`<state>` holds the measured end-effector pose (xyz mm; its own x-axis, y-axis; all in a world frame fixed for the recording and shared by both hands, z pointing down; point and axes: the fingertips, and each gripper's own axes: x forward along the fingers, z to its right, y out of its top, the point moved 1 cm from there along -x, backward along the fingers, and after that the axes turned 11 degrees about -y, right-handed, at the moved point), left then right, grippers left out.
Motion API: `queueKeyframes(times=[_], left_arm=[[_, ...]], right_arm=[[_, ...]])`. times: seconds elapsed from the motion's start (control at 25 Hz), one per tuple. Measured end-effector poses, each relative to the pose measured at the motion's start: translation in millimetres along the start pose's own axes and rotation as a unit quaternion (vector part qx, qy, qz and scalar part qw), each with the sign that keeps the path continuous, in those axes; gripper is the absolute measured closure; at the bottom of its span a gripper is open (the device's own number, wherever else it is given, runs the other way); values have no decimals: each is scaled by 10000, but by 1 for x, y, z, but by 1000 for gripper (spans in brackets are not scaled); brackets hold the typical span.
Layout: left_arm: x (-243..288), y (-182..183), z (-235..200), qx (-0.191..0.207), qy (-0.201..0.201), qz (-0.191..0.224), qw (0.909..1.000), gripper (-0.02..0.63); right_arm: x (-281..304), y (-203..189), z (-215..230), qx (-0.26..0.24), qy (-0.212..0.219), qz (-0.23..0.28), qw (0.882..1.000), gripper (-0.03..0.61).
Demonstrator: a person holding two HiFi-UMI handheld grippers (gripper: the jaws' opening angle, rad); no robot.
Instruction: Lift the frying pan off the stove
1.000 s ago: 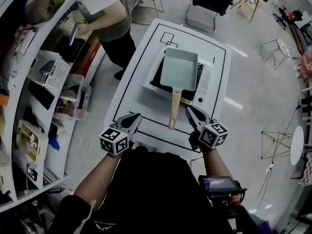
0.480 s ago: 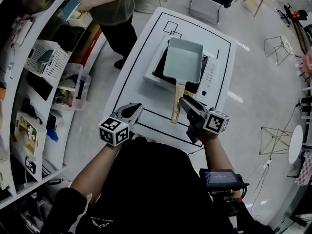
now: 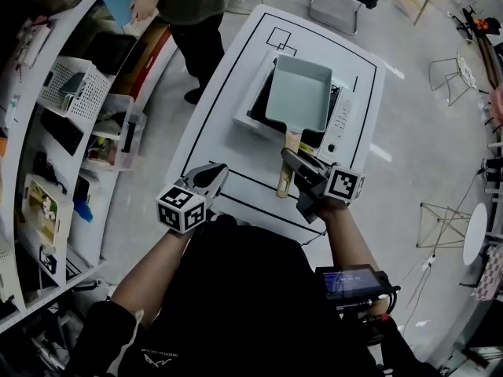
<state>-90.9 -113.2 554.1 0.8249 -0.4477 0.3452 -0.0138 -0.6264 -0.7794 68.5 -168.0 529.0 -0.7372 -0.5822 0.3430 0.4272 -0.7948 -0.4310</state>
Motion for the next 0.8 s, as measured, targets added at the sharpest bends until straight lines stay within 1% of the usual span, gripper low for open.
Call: queueKeyframes(times=[0.2, 0.52, 0.68, 0.8], left_arm=[[-5, 0, -3, -42, 50, -4, 10000, 604], [-8, -2, -6, -70, 76, -9, 9999, 604], [-8, -2, -7, -76, 56, -36, 9999, 604], [-9, -3, -8, -73, 42, -48, 10000, 604]], right_arm=[[11, 3, -12, 299, 360, -27, 9989, 319], [16, 4, -9, 730, 495, -71, 9961, 322], [21, 5, -10, 879, 566, -23, 9945, 370], [23, 2, -9, 1034, 569, -53, 9930, 380]])
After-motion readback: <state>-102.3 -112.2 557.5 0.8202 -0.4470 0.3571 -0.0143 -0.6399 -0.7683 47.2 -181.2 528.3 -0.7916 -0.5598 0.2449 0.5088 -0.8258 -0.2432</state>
